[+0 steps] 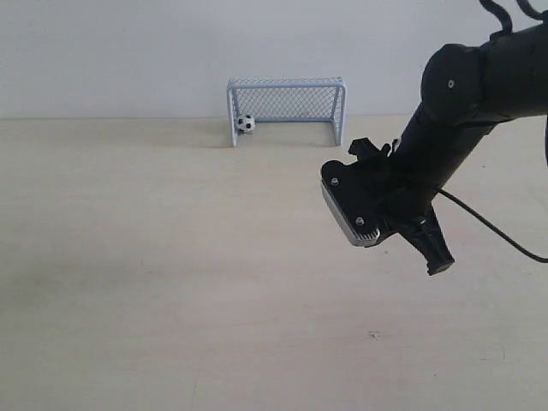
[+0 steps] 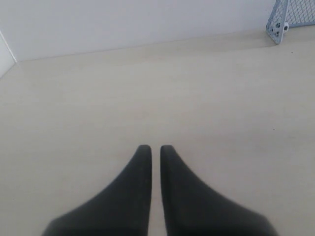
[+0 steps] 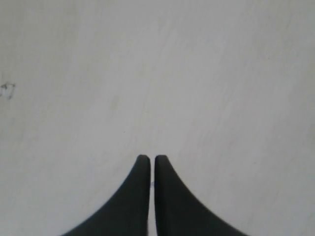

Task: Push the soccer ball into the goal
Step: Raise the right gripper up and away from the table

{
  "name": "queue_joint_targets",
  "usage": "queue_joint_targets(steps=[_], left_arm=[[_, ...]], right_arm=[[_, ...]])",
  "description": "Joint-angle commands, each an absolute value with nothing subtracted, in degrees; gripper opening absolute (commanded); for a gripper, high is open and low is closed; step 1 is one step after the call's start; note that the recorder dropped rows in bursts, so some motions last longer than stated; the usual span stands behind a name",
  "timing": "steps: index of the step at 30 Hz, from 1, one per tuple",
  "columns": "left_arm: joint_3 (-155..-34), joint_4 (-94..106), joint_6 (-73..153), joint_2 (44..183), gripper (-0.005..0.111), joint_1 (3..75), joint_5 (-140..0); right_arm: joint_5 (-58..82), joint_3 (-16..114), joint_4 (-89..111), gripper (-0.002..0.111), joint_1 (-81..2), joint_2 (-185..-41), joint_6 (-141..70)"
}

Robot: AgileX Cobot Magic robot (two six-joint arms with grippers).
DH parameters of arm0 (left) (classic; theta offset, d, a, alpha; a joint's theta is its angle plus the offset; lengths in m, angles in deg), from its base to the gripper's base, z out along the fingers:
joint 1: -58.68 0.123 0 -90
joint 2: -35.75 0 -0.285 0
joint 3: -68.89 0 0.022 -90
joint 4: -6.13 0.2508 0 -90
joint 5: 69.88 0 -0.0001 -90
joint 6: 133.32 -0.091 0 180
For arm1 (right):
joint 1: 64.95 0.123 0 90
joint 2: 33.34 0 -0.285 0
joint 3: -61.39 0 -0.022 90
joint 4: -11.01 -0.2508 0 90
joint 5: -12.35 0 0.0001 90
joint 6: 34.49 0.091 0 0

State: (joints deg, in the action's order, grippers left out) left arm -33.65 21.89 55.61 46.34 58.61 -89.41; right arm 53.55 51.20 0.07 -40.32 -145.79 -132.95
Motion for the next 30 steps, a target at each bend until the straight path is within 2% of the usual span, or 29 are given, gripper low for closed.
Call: queue_joint_targets(steps=[1, 12, 30], left_arm=[[-33.89, 21.91, 56.15, 46.67, 0.006, 58.15, -89.22], [-33.89, 21.91, 56.15, 46.67, 0.006, 58.15, -89.22], [-33.89, 21.91, 56.15, 46.67, 0.006, 58.15, -89.22]], right_arm=[[56.5, 51.21, 0.18, 0.0, -40.47, -143.9, -132.29], [63.31, 51.11, 1.64, 0.0, -40.47, -142.27, -129.75], [65.6, 50.85, 0.6, 0.0, -40.47, -132.74, -123.28]])
